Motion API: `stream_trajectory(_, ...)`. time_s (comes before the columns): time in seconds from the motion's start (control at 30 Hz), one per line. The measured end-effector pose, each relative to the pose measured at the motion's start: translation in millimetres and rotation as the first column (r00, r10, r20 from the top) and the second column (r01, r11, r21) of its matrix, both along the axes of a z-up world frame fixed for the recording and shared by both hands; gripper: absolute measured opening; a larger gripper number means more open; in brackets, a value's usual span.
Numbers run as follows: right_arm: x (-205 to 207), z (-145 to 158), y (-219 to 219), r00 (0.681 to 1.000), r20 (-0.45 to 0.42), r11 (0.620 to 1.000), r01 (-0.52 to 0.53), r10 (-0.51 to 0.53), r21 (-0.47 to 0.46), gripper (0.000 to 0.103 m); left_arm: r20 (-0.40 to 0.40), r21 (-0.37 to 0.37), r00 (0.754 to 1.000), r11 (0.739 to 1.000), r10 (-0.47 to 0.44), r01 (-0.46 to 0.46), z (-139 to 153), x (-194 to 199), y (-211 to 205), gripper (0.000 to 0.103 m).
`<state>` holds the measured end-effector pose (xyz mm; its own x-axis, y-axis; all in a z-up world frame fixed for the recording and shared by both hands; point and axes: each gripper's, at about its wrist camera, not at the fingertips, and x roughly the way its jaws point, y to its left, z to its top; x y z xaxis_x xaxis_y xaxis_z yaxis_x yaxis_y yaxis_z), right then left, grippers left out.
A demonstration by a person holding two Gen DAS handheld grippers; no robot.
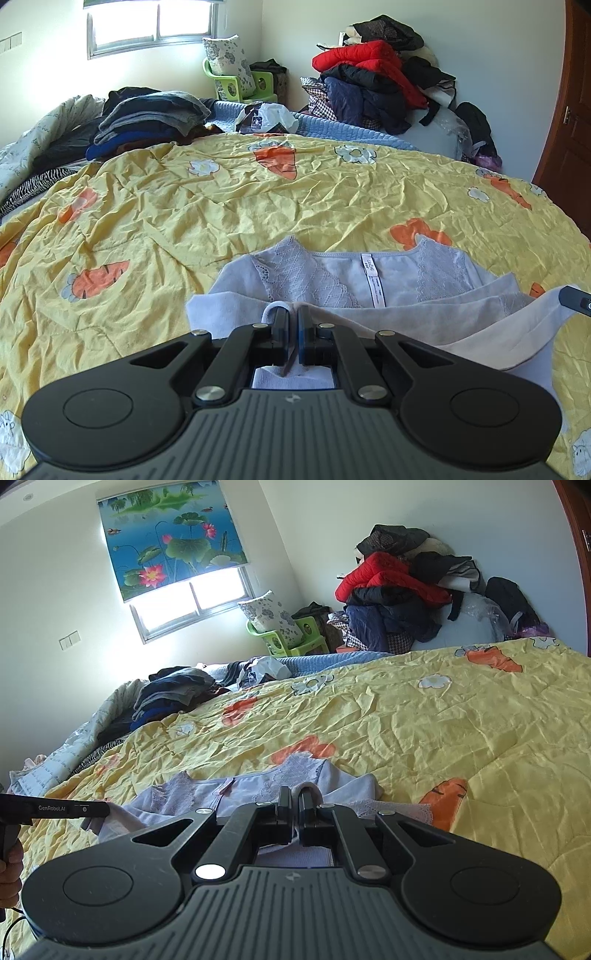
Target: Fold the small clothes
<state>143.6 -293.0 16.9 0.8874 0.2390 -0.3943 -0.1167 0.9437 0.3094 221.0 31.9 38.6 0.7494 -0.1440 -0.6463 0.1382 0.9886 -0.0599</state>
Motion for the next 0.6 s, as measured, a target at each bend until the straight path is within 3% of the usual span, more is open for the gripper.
stream_trajectory(0.6,54,-21,-5,0.998,-0.063,0.999,0.018,-0.015,0.051,0.008,-0.053,-0.015,0.997,0.999,0.047,-0.048,-16,41,6,0.005)
